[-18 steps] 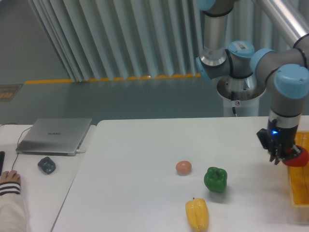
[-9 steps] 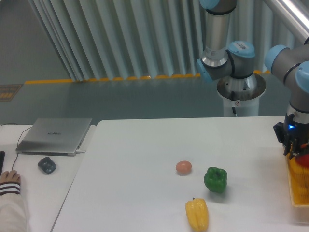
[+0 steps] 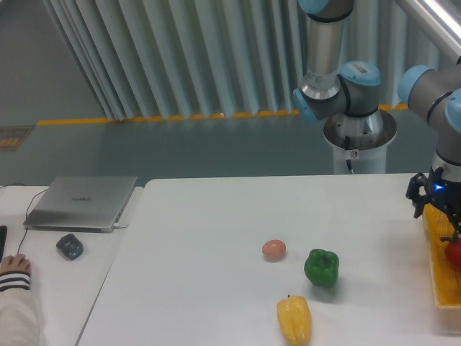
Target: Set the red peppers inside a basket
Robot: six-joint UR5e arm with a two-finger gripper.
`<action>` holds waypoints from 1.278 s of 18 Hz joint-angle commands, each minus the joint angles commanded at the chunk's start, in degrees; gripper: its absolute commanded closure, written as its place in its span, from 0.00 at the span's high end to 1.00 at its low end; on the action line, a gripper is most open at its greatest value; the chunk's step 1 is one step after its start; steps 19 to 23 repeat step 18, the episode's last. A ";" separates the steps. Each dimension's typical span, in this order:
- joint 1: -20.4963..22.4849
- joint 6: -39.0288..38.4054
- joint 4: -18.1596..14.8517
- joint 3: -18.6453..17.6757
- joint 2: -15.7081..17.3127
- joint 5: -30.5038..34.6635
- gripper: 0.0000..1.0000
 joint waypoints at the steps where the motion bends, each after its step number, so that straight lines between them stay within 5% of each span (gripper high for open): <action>1: -1.32 1.14 0.18 1.23 -0.09 0.35 1.00; 9: -4.93 6.24 0.71 1.50 0.44 1.93 1.00; 13: -10.64 7.39 0.53 1.15 0.70 10.19 1.00; 23: -11.09 6.69 0.88 -0.43 1.14 10.02 1.00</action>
